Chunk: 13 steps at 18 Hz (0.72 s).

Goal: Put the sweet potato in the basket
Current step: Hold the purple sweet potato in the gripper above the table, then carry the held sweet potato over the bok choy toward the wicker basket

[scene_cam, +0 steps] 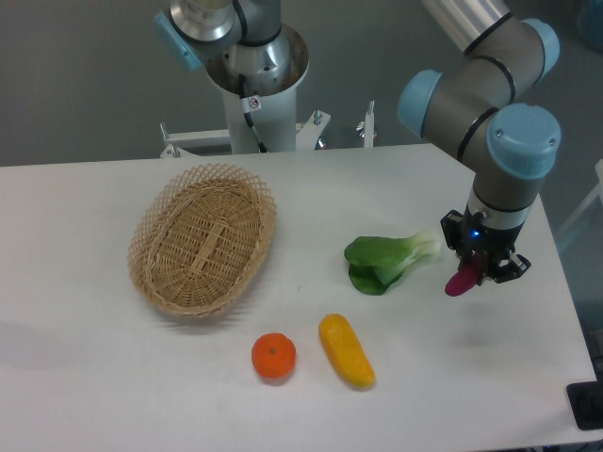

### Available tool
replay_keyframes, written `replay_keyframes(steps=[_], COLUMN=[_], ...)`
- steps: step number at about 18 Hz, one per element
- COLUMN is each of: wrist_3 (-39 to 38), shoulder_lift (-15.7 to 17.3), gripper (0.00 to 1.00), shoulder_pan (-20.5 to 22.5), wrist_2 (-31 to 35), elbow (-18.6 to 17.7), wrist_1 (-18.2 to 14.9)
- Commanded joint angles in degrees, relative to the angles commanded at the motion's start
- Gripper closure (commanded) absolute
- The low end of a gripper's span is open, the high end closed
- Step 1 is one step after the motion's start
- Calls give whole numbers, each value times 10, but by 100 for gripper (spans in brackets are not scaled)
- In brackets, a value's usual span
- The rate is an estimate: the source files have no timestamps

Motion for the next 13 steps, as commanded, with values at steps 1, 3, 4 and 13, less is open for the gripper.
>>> replay_keyframes(steps=[1, 3, 4, 13], wrist_3=[-7, -8, -11, -45], shoulder_lift=[1, 6, 9, 68], gripper=[74, 74, 74, 74], shoulder_pan=[-6, -20, -28, -96], wrist_2=[0, 0, 0, -5], elbow=[-1, -3, -4, -73], wrist_1=[-2, -10, -20, -28])
